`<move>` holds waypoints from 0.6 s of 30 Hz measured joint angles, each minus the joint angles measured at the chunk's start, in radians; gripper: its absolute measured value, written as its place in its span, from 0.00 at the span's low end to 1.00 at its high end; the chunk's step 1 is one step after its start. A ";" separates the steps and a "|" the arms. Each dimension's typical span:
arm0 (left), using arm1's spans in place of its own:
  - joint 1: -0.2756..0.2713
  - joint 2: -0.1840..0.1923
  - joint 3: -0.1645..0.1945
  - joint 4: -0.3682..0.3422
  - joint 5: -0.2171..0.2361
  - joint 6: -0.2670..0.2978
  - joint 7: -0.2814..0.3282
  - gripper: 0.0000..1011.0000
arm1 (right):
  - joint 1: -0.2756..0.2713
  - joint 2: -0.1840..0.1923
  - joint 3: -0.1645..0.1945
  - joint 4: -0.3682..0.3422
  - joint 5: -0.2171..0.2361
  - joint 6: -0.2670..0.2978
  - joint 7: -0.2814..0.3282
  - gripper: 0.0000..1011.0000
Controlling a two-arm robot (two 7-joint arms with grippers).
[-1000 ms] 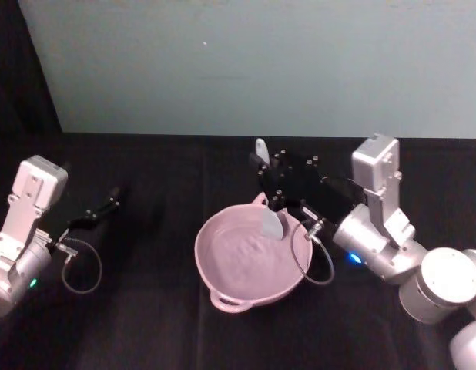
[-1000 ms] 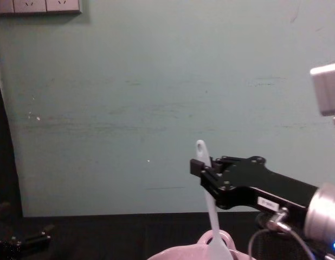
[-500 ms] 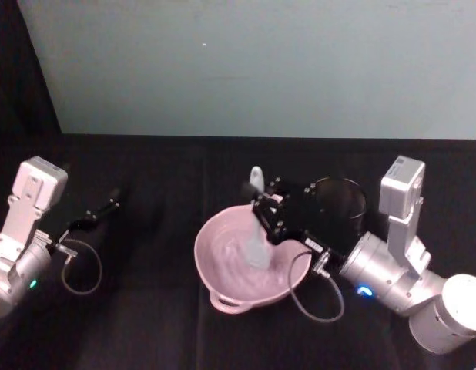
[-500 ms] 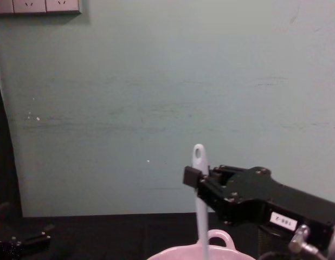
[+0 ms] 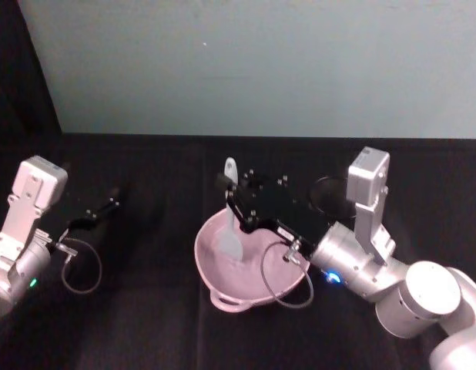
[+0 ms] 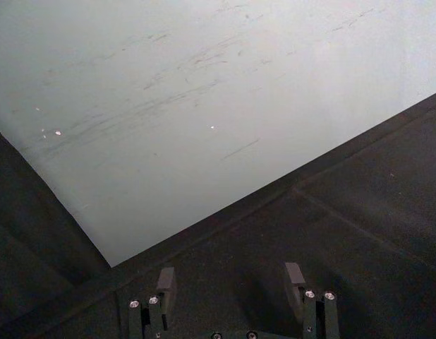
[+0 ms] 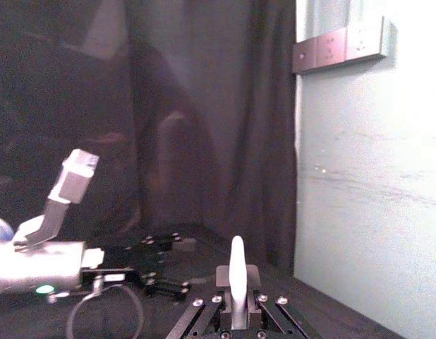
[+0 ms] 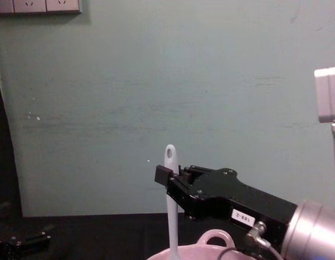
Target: Use the one hand to pick up the spoon and stir the clear water in the bowl.
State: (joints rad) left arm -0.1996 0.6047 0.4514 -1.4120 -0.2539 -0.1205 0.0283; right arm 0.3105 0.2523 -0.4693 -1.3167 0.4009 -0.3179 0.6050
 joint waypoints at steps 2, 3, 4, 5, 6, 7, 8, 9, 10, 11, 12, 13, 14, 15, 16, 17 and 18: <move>0.000 0.000 0.000 0.000 0.000 0.000 0.000 0.99 | 0.013 -0.009 0.000 0.022 -0.008 -0.006 -0.011 0.11; 0.000 0.000 0.000 0.000 0.000 0.000 0.000 0.99 | 0.024 -0.017 0.000 0.037 -0.021 -0.011 -0.025 0.11; 0.000 0.000 0.000 0.000 0.000 0.000 0.000 0.99 | 0.030 -0.020 0.000 0.046 -0.028 -0.013 -0.033 0.11; 0.000 0.000 0.000 0.000 0.000 0.000 0.000 0.99 | 0.037 -0.024 0.002 0.059 -0.043 -0.017 -0.047 0.11; 0.000 0.000 0.000 0.000 0.000 0.000 0.000 0.99 | 0.040 -0.026 0.003 0.065 -0.052 -0.018 -0.057 0.11; 0.000 0.000 0.000 0.000 0.000 0.000 0.000 0.99 | 0.042 -0.027 0.005 0.068 -0.058 -0.019 -0.063 0.11; 0.000 0.000 0.000 0.000 0.000 0.000 0.000 0.99 | 0.044 -0.027 0.008 0.070 -0.064 -0.019 -0.070 0.11; 0.000 0.000 0.000 0.000 0.000 0.000 0.000 0.99 | 0.045 -0.028 0.015 0.074 -0.075 -0.020 -0.083 0.11; 0.000 0.000 0.000 0.000 0.000 0.000 0.000 0.99 | 0.045 -0.028 0.019 0.076 -0.079 -0.020 -0.090 0.11; 0.000 0.000 0.000 0.000 0.000 0.000 0.000 0.99 | 0.045 -0.027 0.023 0.076 -0.083 -0.020 -0.095 0.11; 0.000 0.000 0.000 0.000 0.000 0.000 0.000 0.99 | 0.043 -0.026 0.031 0.076 -0.089 -0.019 -0.106 0.11; 0.000 0.000 0.000 0.000 0.000 0.000 0.000 0.99 | 0.042 -0.025 0.035 0.075 -0.092 -0.018 -0.110 0.11; 0.000 0.000 0.000 0.000 0.000 0.000 0.000 0.99 | 0.040 -0.023 0.040 0.073 -0.094 -0.017 -0.114 0.11; 0.000 0.000 0.000 0.000 0.000 0.000 0.000 0.99 | 0.035 -0.018 0.049 0.067 -0.097 -0.012 -0.119 0.11; 0.000 0.000 0.000 0.000 0.000 0.000 0.000 0.99 | 0.033 -0.016 0.052 0.064 -0.098 -0.010 -0.121 0.11; 0.000 0.000 0.000 0.000 0.000 0.000 0.000 0.99 | 0.030 -0.013 0.055 0.059 -0.100 -0.008 -0.123 0.11; 0.000 0.000 0.000 0.000 0.000 0.000 0.000 0.99 | 0.023 -0.006 0.063 0.047 -0.102 -0.002 -0.124 0.11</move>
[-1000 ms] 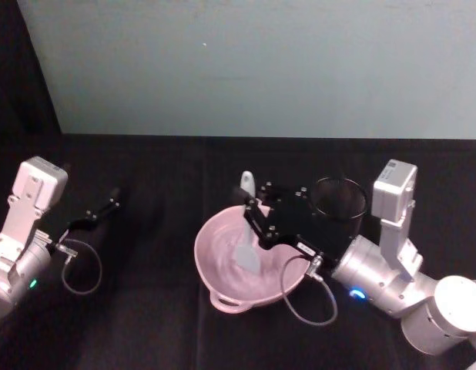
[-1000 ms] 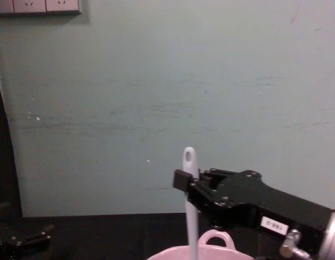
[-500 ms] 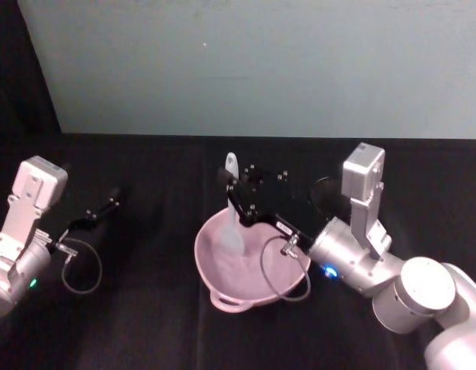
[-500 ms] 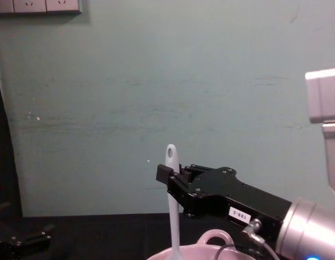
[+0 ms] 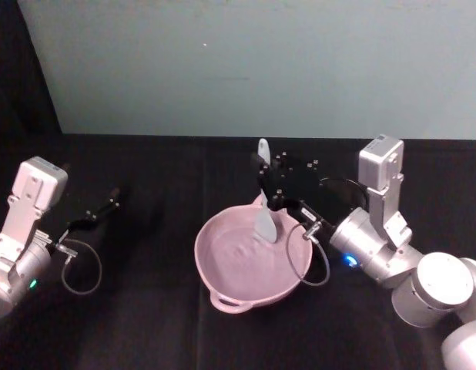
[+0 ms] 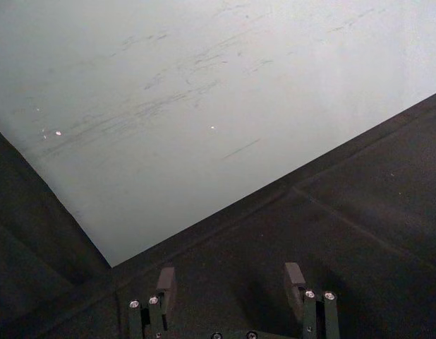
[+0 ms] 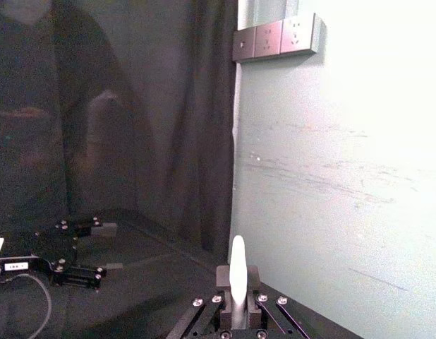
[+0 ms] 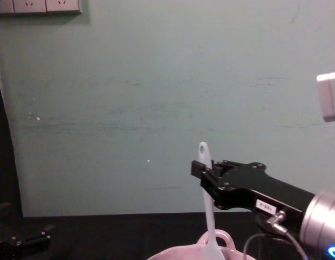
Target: Use the one hand to pick up the spoon and stir the clear water in the bowl.
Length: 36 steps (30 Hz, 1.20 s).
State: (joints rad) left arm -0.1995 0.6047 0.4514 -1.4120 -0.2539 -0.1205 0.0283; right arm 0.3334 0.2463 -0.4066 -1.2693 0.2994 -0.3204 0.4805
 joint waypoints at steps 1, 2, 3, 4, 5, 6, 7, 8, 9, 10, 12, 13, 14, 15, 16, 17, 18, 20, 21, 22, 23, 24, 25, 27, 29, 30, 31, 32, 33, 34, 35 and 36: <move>0.000 0.000 0.000 0.000 0.000 0.000 0.000 0.99 | -0.004 0.004 0.003 -0.006 -0.001 0.002 0.000 0.11; 0.000 0.000 0.000 0.000 0.000 0.000 0.000 0.99 | -0.008 0.007 0.005 -0.013 -0.001 0.005 0.000 0.11; 0.000 0.000 0.000 0.000 0.000 0.000 0.000 0.99 | -0.018 0.016 0.010 -0.028 -0.002 0.009 0.000 0.11; 0.000 0.000 0.000 0.000 0.000 0.000 0.000 0.99 | -0.023 0.021 0.012 -0.038 -0.002 0.012 0.002 0.11; 0.000 0.000 0.000 0.000 0.000 0.000 0.000 0.99 | -0.028 0.026 0.014 -0.047 -0.001 0.014 0.002 0.11; 0.000 0.000 0.000 0.000 0.000 0.000 0.000 0.99 | -0.039 0.034 0.017 -0.062 0.001 0.019 0.007 0.11; 0.000 0.000 0.000 0.000 0.000 0.000 0.000 0.99 | -0.044 0.038 0.018 -0.069 0.002 0.022 0.010 0.11; 0.000 0.000 0.000 0.000 0.000 0.000 0.000 0.99 | -0.049 0.042 0.019 -0.077 0.005 0.025 0.015 0.11; 0.000 0.000 0.000 0.000 0.000 0.000 0.000 0.99 | -0.055 0.047 0.019 -0.086 0.009 0.028 0.020 0.11; 0.000 0.000 0.000 0.000 0.000 0.000 0.000 0.99 | -0.060 0.051 0.020 -0.093 0.012 0.031 0.026 0.11; 0.000 0.000 0.000 0.000 0.000 0.000 0.000 0.99 | -0.077 0.064 0.016 -0.117 0.034 0.040 0.055 0.11; 0.000 0.000 0.000 0.000 0.000 0.000 0.000 0.99 | -0.077 0.064 0.016 -0.117 0.034 0.040 0.055 0.11; 0.000 0.000 0.000 0.000 0.000 0.000 0.000 0.99 | -0.082 0.069 0.011 -0.127 0.045 0.042 0.071 0.11; 0.000 0.000 0.000 0.000 0.000 0.000 0.000 0.99 | -0.085 0.071 0.008 -0.131 0.051 0.042 0.079 0.11; 0.000 0.000 0.000 0.000 0.000 0.000 0.000 0.99 | -0.088 0.073 0.001 -0.136 0.061 0.042 0.095 0.11; 0.000 0.000 0.000 0.000 0.000 0.000 0.000 0.99 | -0.089 0.073 -0.003 -0.138 0.066 0.042 0.101 0.11; 0.000 0.000 0.000 0.000 0.000 0.000 0.000 0.99 | -0.089 0.073 -0.007 -0.139 0.070 0.041 0.107 0.11; 0.000 0.000 0.000 0.000 0.000 0.000 0.000 0.99 | -0.088 0.073 -0.015 -0.139 0.078 0.039 0.118 0.11; 0.000 0.000 0.000 0.000 0.000 0.000 0.000 0.99 | -0.086 0.070 -0.023 -0.139 0.084 0.035 0.126 0.11; 0.000 0.000 0.000 0.000 0.000 0.000 0.000 0.99 | -0.083 0.068 -0.028 -0.138 0.086 0.033 0.130 0.11; 0.000 0.000 0.000 0.000 0.000 0.000 0.000 0.99 | -0.076 0.062 -0.037 -0.132 0.088 0.029 0.135 0.11; 0.000 0.000 0.000 0.000 0.000 0.000 0.000 0.99 | -0.072 0.059 -0.042 -0.129 0.088 0.027 0.138 0.11; 0.000 0.000 0.000 0.000 0.000 0.000 0.000 0.99 | -0.067 0.055 -0.047 -0.124 0.088 0.024 0.139 0.11; 0.000 0.000 0.000 0.000 0.000 0.000 0.000 0.99 | -0.052 0.043 -0.059 -0.107 0.088 0.019 0.142 0.11; 0.000 0.000 0.000 0.000 0.000 0.000 0.000 0.99 | -0.037 0.030 -0.068 -0.087 0.087 0.014 0.142 0.11; 0.000 0.000 0.000 0.000 0.000 0.000 0.000 0.99 | -0.032 0.025 -0.070 -0.078 0.085 0.011 0.141 0.11; 0.000 0.000 0.000 0.000 0.000 0.000 0.000 0.99 | -0.025 0.019 -0.073 -0.068 0.081 0.007 0.137 0.11; 0.000 0.000 0.000 0.000 0.000 0.000 0.000 0.99 | -0.020 0.014 -0.075 -0.058 0.077 0.004 0.133 0.11; 0.000 0.000 0.000 0.000 0.000 0.000 0.000 0.99 | -0.010 0.004 -0.077 -0.039 0.065 -0.004 0.120 0.11; 0.000 0.000 0.000 0.000 0.000 0.000 0.000 0.99 | -0.004 -0.002 -0.078 -0.028 0.058 -0.008 0.112 0.11; 0.000 0.000 0.000 0.000 0.000 0.000 0.000 0.99 | 0.001 -0.007 -0.078 -0.018 0.050 -0.013 0.103 0.11; 0.000 0.000 0.000 0.000 0.000 0.000 0.000 0.99 | 0.004 -0.011 -0.078 -0.011 0.043 -0.016 0.094 0.11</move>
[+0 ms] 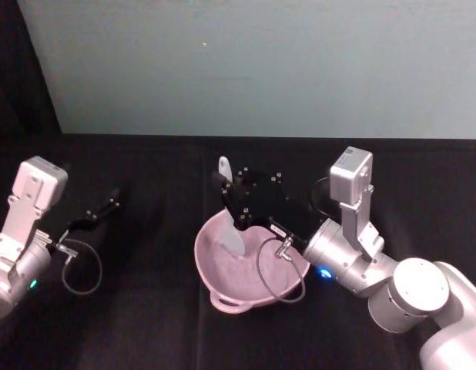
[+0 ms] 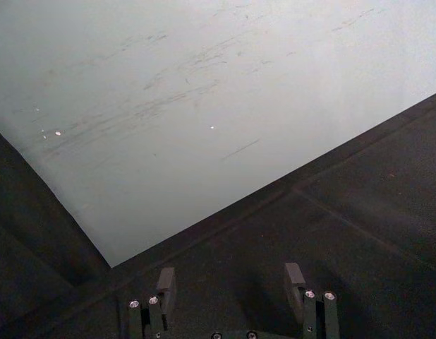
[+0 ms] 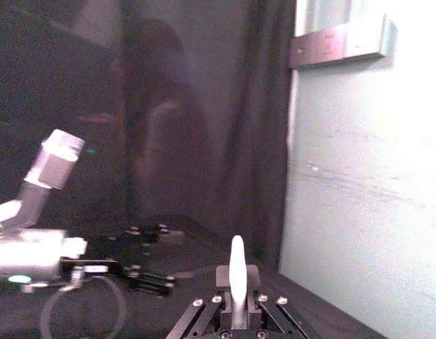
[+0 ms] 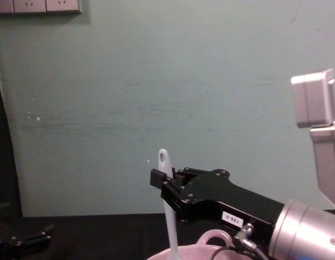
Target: Use the one hand to pick up the spoon and stir the clear water in the bowl.
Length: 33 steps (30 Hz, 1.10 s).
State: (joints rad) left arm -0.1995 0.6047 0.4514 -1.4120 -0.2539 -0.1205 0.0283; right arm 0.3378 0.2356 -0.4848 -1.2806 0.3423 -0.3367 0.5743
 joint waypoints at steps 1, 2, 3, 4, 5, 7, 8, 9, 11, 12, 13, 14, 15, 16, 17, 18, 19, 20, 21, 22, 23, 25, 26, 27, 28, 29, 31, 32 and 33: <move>0.000 0.000 0.000 0.000 0.000 0.000 0.000 0.99 | 0.009 -0.010 0.001 0.019 -0.019 -0.009 -0.021 0.11; 0.000 0.000 0.000 0.000 0.000 0.000 0.000 0.99 | 0.012 -0.015 0.002 0.028 -0.028 -0.015 -0.032 0.11; 0.000 0.000 0.000 0.000 0.000 0.000 0.000 0.99 | 0.016 -0.019 0.005 0.036 -0.037 -0.020 -0.043 0.11; 0.000 0.000 0.000 0.000 0.000 0.000 0.000 0.99 | 0.020 -0.026 0.011 0.049 -0.054 -0.029 -0.064 0.11; 0.000 0.000 0.000 0.000 0.000 0.000 0.000 0.99 | 0.022 -0.029 0.014 0.055 -0.061 -0.033 -0.073 0.11; 0.000 0.000 0.000 0.000 0.000 0.000 0.000 0.99 | 0.023 -0.032 0.025 0.064 -0.083 -0.042 -0.097 0.11; 0.000 0.000 0.000 0.000 0.000 0.000 0.000 0.99 | 0.023 -0.032 0.028 0.064 -0.087 -0.043 -0.102 0.11; 0.000 0.000 0.000 0.000 0.000 0.000 0.000 0.99 | 0.023 -0.032 0.037 0.064 -0.095 -0.044 -0.112 0.11; 0.000 0.000 0.000 0.000 0.000 0.000 0.000 0.99 | 0.019 -0.031 0.046 0.060 -0.099 -0.044 -0.118 0.11; 0.000 0.000 0.000 0.000 0.000 0.000 0.000 0.99 | 0.014 -0.027 0.055 0.052 -0.102 -0.044 -0.123 0.11; 0.000 0.000 0.000 0.000 0.000 0.000 0.000 0.99 | 0.011 -0.025 0.061 0.047 -0.103 -0.043 -0.125 0.11; 0.000 0.000 0.000 0.000 0.000 0.000 0.000 0.99 | 0.008 -0.022 0.065 0.041 -0.104 -0.041 -0.126 0.11; 0.000 0.000 0.000 0.000 0.000 0.000 0.000 0.99 | 0.000 -0.017 0.075 0.031 -0.103 -0.036 -0.128 0.11; 0.000 0.000 0.000 0.000 0.000 0.000 0.000 0.99 | -0.004 -0.013 0.080 0.024 -0.103 -0.032 -0.128 0.11; 0.000 0.000 0.000 0.000 0.000 0.000 0.000 0.99 | -0.007 -0.010 0.083 0.019 -0.102 -0.029 -0.128 0.11; 0.000 0.000 0.000 0.000 0.000 0.000 0.000 0.99 | -0.012 -0.005 0.087 0.011 -0.100 -0.025 -0.126 0.11; 0.000 0.000 0.000 0.000 0.000 0.000 0.000 0.99 | -0.022 0.005 0.094 -0.005 -0.095 -0.015 -0.122 0.11; 0.000 0.000 0.000 0.000 0.000 0.000 0.000 0.99 | -0.026 0.010 0.096 -0.014 -0.092 -0.010 -0.117 0.11; 0.000 0.000 0.000 0.000 0.000 0.000 0.000 0.99 | -0.031 0.015 0.099 -0.023 -0.089 -0.006 -0.113 0.11; 0.000 0.000 0.000 0.000 0.000 0.000 0.000 0.99 | -0.041 0.025 0.102 -0.041 -0.082 0.002 -0.103 0.11; 0.000 0.000 0.000 0.000 0.000 0.000 0.000 0.99 | -0.046 0.030 0.104 -0.050 -0.078 0.007 -0.098 0.11; 0.000 0.000 0.000 0.000 0.000 0.000 0.000 0.99 | -0.056 0.040 0.105 -0.068 -0.068 0.014 -0.084 0.11; 0.000 0.000 0.000 0.000 0.000 0.000 0.000 0.99 | -0.064 0.048 0.105 -0.084 -0.057 0.022 -0.070 0.11; 0.000 0.000 0.000 0.000 0.000 0.000 0.000 0.99 | -0.068 0.051 0.104 -0.091 -0.051 0.025 -0.062 0.11; 0.000 0.000 0.000 0.000 0.000 0.000 0.000 0.99 | -0.076 0.057 0.102 -0.106 -0.036 0.031 -0.047 0.11; 0.000 0.000 0.000 0.000 0.000 0.000 0.000 0.99 | -0.080 0.060 0.102 -0.111 -0.026 0.034 -0.039 0.11; 0.000 0.000 0.000 0.000 0.000 0.000 0.000 0.99 | -0.085 0.062 0.098 -0.118 -0.009 0.039 -0.024 0.11; 0.000 0.000 0.000 0.000 0.000 0.000 0.000 0.99 | -0.089 0.064 0.094 -0.122 0.003 0.041 -0.013 0.12; 0.000 0.000 0.000 0.000 0.000 0.000 0.000 0.99 | -0.090 0.064 0.090 -0.123 0.009 0.042 -0.007 0.11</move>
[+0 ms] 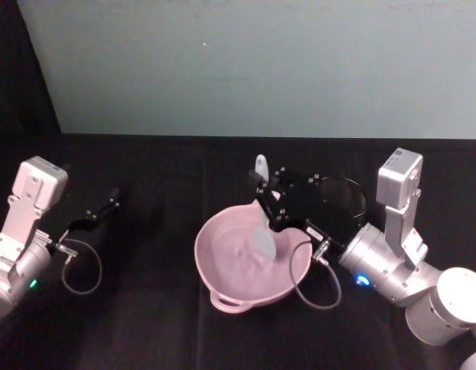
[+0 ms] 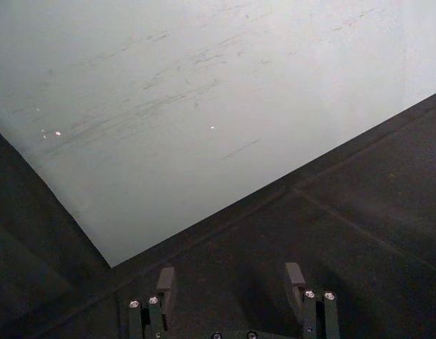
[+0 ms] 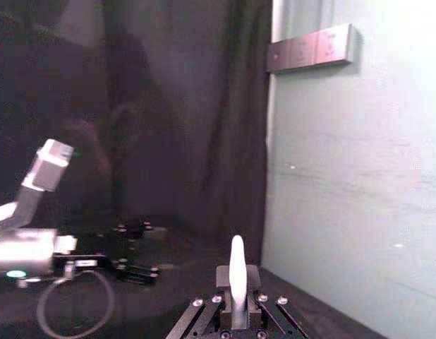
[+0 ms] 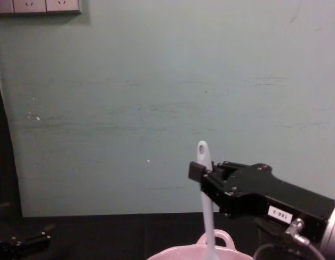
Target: Use the one hand to pick up the spoon and stir the clear water in the bowl.
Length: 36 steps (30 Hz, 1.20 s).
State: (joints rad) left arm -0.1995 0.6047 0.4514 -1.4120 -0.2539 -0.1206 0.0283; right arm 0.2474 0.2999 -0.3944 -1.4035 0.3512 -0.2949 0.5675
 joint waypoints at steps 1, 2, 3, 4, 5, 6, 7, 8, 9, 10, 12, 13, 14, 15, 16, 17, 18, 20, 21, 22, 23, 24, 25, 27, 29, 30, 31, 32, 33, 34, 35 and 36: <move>0.000 0.000 0.000 0.000 0.000 0.000 0.000 0.99 | -0.001 0.000 -0.003 0.000 0.006 0.001 0.007 0.11; 0.000 0.000 0.000 0.000 0.000 0.000 0.000 0.99 | -0.002 0.000 -0.011 0.000 0.018 0.002 0.018 0.11; 0.000 0.000 0.000 0.000 0.000 0.000 0.000 0.99 | -0.002 -0.001 -0.015 0.000 0.024 0.003 0.023 0.11; 0.000 0.000 0.000 0.000 0.000 0.000 0.000 0.99 | -0.001 -0.002 -0.019 0.002 0.029 0.004 0.028 0.11; 0.000 0.000 0.000 0.000 0.000 0.000 0.000 0.99 | 0.001 -0.007 -0.029 0.009 0.040 0.005 0.039 0.11; 0.000 0.000 0.000 0.000 0.000 0.000 0.000 0.99 | 0.003 -0.009 -0.034 0.013 0.044 0.005 0.043 0.11; 0.000 0.000 0.000 0.000 0.000 0.000 0.000 0.99 | 0.008 -0.015 -0.043 0.022 0.051 0.004 0.051 0.11; 0.000 0.000 0.000 0.000 0.000 0.000 0.000 0.99 | 0.008 -0.015 -0.043 0.022 0.051 0.004 0.051 0.11; 0.000 0.000 0.000 0.000 0.000 0.000 0.000 0.99 | 0.014 -0.021 -0.051 0.032 0.055 -0.001 0.055 0.11; 0.000 0.000 0.000 0.000 0.000 0.000 0.000 0.99 | 0.018 -0.024 -0.054 0.036 0.056 -0.003 0.055 0.11; 0.000 0.000 0.000 0.000 0.000 0.000 0.000 0.99 | 0.029 -0.035 -0.063 0.050 0.056 -0.011 0.054 0.11; 0.000 0.000 0.000 0.000 0.000 0.000 0.000 0.99 | 0.033 -0.039 -0.065 0.055 0.055 -0.014 0.053 0.11; 0.000 0.000 0.000 0.000 0.000 0.000 0.000 0.99 | 0.038 -0.044 -0.068 0.062 0.053 -0.017 0.049 0.11; 0.000 0.000 0.000 0.000 0.000 0.000 0.000 0.99 | 0.045 -0.052 -0.071 0.074 0.047 -0.023 0.041 0.11; 0.000 0.000 0.000 0.000 0.000 0.000 0.000 0.99 | 0.051 -0.058 -0.073 0.082 0.042 -0.027 0.036 0.11; 0.000 0.000 0.000 0.000 0.000 0.000 0.000 0.99 | 0.055 -0.063 -0.075 0.088 0.037 -0.031 0.030 0.11; 0.000 0.000 0.000 0.000 0.000 0.000 0.000 0.99 | 0.065 -0.072 -0.077 0.106 0.021 -0.041 0.014 0.11; 0.000 0.000 0.000 0.000 0.000 0.000 0.000 0.99 | 0.073 -0.080 -0.078 0.122 0.002 -0.053 -0.004 0.11; 0.000 0.000 0.000 0.000 0.000 0.000 0.000 0.99 | 0.080 -0.088 -0.078 0.136 -0.018 -0.066 -0.024 0.11; 0.000 0.000 0.000 0.000 0.000 0.000 0.000 0.99 | 0.083 -0.091 -0.077 0.144 -0.029 -0.072 -0.033 0.11; 0.000 0.000 0.000 0.000 0.000 0.000 0.000 0.99 | 0.086 -0.094 -0.075 0.150 -0.041 -0.078 -0.044 0.11; 0.000 0.000 0.000 0.000 0.000 0.000 0.000 0.99 | 0.088 -0.097 -0.073 0.156 -0.052 -0.083 -0.055 0.11; 0.000 0.000 0.000 0.000 0.000 0.000 0.000 0.99 | 0.093 -0.101 -0.067 0.165 -0.070 -0.091 -0.075 0.11; 0.000 0.000 0.000 0.000 0.000 0.000 0.000 0.99 | 0.094 -0.103 -0.055 0.169 -0.091 -0.095 -0.097 0.11; 0.000 0.000 0.000 0.000 0.000 0.000 0.000 0.99 | 0.093 -0.102 -0.045 0.167 -0.100 -0.095 -0.108 0.11; 0.000 0.000 0.000 0.000 0.000 0.000 0.000 0.99 | 0.092 -0.101 -0.042 0.166 -0.103 -0.095 -0.111 0.11; 0.000 0.000 0.000 0.000 0.000 0.000 0.000 0.99 | 0.088 -0.098 -0.033 0.160 -0.108 -0.095 -0.117 0.11; 0.000 0.000 0.000 0.000 0.000 0.000 0.000 0.99 | 0.086 -0.096 -0.028 0.156 -0.110 -0.095 -0.119 0.11; 0.000 0.000 0.000 0.000 0.000 0.000 0.000 0.99 | 0.081 -0.090 -0.019 0.147 -0.114 -0.093 -0.123 0.11; 0.000 0.000 0.000 0.000 0.000 0.000 0.000 0.99 | 0.081 -0.090 -0.019 0.147 -0.114 -0.093 -0.123 0.11; 0.000 0.000 0.000 0.000 0.000 0.000 0.000 0.99 | 0.074 -0.085 -0.009 0.137 -0.116 -0.089 -0.126 0.11; 0.000 0.000 0.000 0.000 0.000 0.000 0.000 0.99 | 0.067 -0.079 -0.001 0.126 -0.118 -0.084 -0.129 0.11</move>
State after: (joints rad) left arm -0.1995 0.6047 0.4514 -1.4120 -0.2539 -0.1205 0.0283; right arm 0.3146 0.2210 -0.3956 -1.2772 0.2336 -0.3794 0.4381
